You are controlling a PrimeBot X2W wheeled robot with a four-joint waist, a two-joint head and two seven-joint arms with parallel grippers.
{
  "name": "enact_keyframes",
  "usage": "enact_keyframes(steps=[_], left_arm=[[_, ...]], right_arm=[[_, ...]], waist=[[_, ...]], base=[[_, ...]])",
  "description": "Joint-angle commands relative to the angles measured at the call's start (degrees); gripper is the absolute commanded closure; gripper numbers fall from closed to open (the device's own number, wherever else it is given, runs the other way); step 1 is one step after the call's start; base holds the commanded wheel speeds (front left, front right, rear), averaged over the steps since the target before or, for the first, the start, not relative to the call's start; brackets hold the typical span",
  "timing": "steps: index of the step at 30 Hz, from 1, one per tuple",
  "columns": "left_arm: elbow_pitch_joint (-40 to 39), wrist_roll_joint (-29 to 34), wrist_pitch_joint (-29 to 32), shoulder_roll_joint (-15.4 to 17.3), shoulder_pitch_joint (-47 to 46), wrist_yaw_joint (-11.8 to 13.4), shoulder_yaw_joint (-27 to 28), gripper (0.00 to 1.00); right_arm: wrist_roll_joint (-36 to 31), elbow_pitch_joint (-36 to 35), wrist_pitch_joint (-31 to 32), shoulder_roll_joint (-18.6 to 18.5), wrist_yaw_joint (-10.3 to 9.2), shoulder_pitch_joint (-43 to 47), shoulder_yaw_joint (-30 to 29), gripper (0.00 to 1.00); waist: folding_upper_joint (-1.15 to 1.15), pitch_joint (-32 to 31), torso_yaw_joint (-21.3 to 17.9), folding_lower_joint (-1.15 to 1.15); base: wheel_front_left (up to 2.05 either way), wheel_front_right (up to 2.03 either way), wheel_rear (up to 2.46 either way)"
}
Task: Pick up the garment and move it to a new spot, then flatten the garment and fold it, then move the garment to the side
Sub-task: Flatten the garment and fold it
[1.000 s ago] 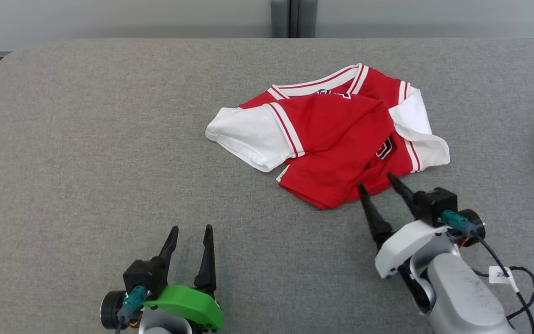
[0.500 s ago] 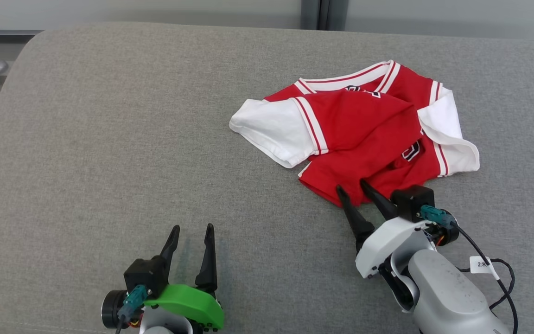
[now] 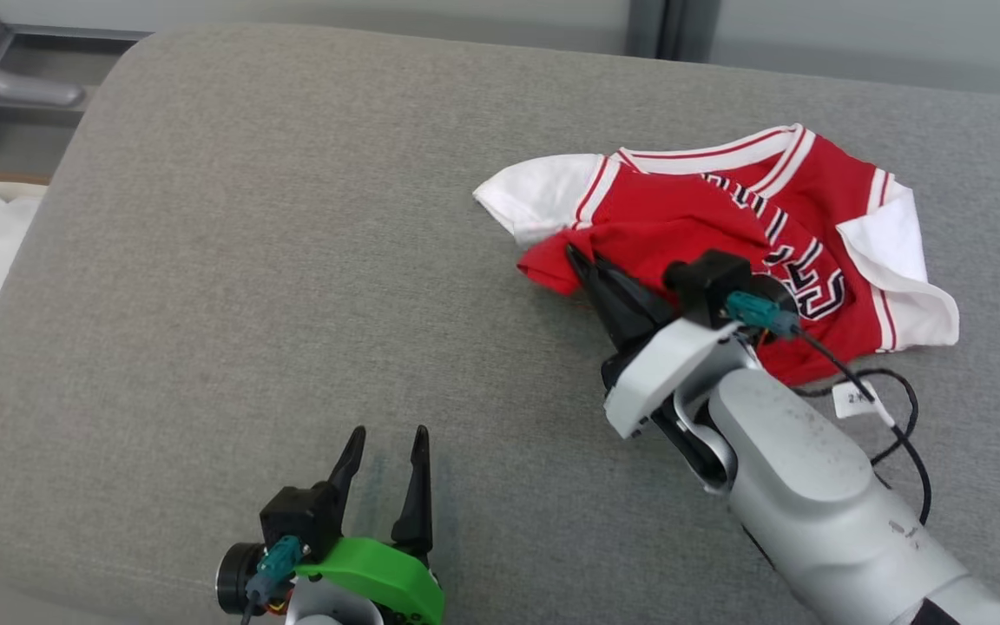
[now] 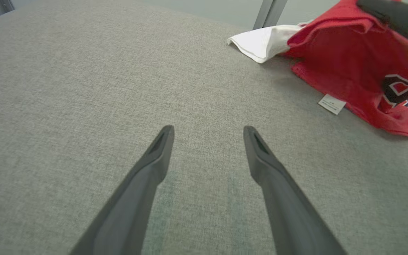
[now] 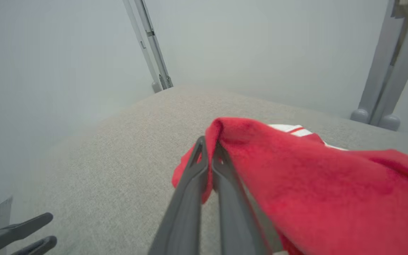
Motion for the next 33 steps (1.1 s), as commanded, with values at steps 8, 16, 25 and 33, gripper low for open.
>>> enact_keyframes(steps=[8, 16, 25, 33], left_arm=[[0.69, -1.17, 0.0, 0.16, -0.66, 0.65, -3.53, 0.0], [0.65, -1.93, 0.0, 0.14, 0.13, 1.79, -3.22, 0.0], [-0.21, -0.41, 0.0, 0.17, -1.91, 1.24, -1.31, 0.0], [0.14, 0.57, 0.0, 0.19, -2.25, 0.94, -0.25, 0.0]], right_arm=[[5.37, 1.4, -0.12, -0.29, -0.09, -10.48, 4.63, 0.93], [5.9, 4.13, -0.13, -0.43, -0.09, -15.12, -0.27, 0.0], [-1.78, 2.17, -0.12, -1.13, -0.09, -8.51, -9.13, 0.0], [-7.71, 0.2, -0.12, -4.48, -0.09, 1.92, -17.62, 0.0]], waist=[[0.0, 0.9, 10.31, 0.0], [0.0, 1.36, 9.87, 0.0], [0.0, -0.1, 1.54, 0.0], [0.0, -1.9, -6.01, 0.0]], base=[[0.0, 0.0, 0.0], [0.0, 0.0, 0.0], [0.0, 0.0, 0.0], [0.0, 0.0, 0.0]])
